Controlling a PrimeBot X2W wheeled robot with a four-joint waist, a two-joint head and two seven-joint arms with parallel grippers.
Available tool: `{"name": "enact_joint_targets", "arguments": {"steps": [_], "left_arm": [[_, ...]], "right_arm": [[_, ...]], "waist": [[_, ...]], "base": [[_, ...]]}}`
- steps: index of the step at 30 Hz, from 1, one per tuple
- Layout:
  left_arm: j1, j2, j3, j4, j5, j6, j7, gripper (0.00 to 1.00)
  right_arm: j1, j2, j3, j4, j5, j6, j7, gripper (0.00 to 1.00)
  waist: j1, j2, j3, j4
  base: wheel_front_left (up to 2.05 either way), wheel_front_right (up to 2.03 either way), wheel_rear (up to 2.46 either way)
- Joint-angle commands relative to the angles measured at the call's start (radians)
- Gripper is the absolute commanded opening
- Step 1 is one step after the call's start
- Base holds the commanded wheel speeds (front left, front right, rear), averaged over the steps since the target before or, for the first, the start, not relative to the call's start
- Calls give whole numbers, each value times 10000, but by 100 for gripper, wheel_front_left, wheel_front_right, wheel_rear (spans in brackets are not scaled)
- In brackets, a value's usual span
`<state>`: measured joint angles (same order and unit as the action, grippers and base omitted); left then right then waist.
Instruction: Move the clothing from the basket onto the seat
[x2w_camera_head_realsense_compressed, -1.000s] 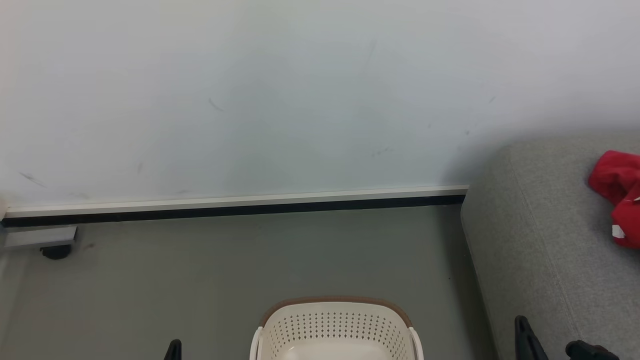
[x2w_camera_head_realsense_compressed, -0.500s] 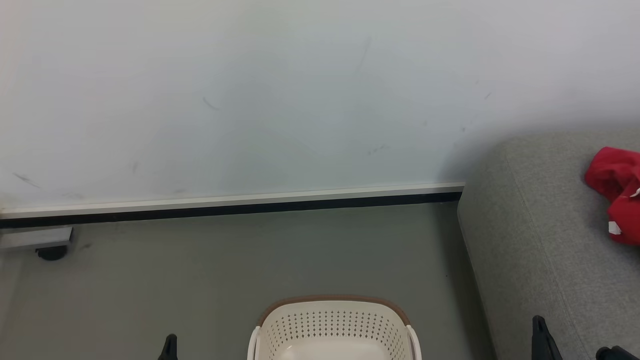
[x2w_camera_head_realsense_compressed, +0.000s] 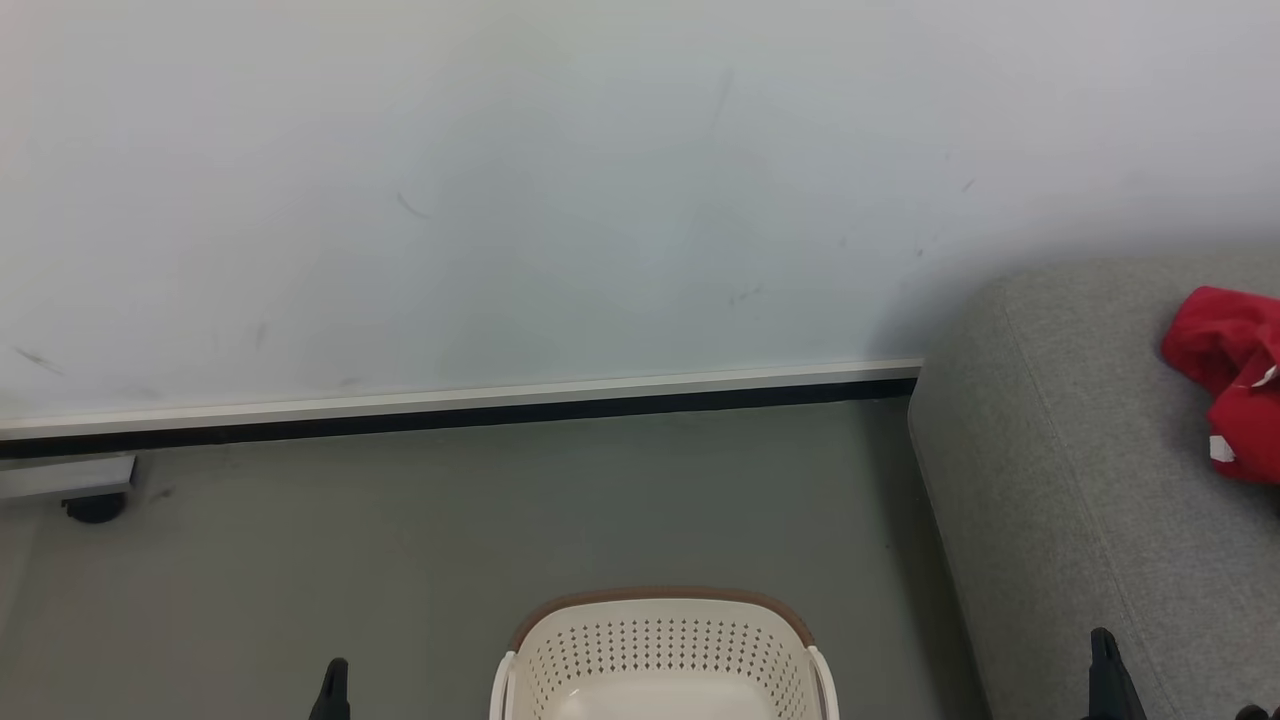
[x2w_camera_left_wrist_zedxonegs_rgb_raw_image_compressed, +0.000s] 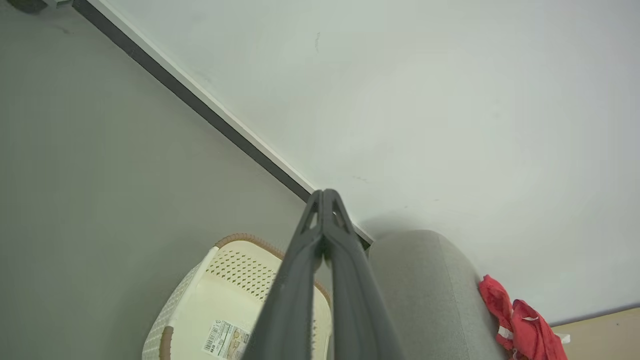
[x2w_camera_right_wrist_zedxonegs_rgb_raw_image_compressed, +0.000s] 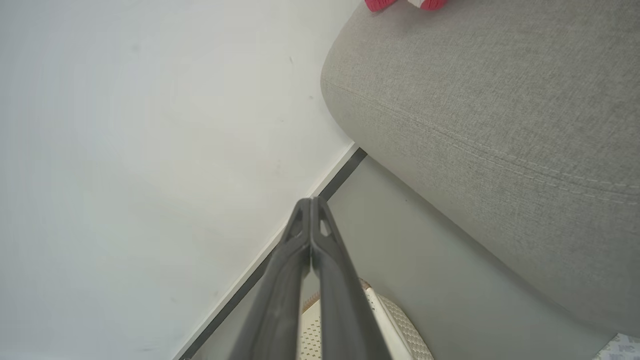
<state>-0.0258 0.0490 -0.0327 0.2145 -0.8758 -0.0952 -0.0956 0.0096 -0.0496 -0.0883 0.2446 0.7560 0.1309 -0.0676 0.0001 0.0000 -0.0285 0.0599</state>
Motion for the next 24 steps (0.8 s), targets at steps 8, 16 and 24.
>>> {"name": "enact_joint_targets", "arguments": {"steps": [8,16,24], "left_arm": [[-374,13,68,27,-1192,-80,277,0],[-517,14,79,113,-2082,-113,498,0],[-634,15,89,194,-2939,-163,697,0]], "right_arm": [[-17,-9,-239,-312,1381,-1,321,0],[11,-10,-407,-445,2430,-1,569,0],[37,-10,-563,-583,3415,-1,790,0]], "waist": [[0,0,33,-62],[0,0,63,-120],[-1,0,94,-179]], "base": [[0,0,0],[0,0,0],[0,0,0]]}}
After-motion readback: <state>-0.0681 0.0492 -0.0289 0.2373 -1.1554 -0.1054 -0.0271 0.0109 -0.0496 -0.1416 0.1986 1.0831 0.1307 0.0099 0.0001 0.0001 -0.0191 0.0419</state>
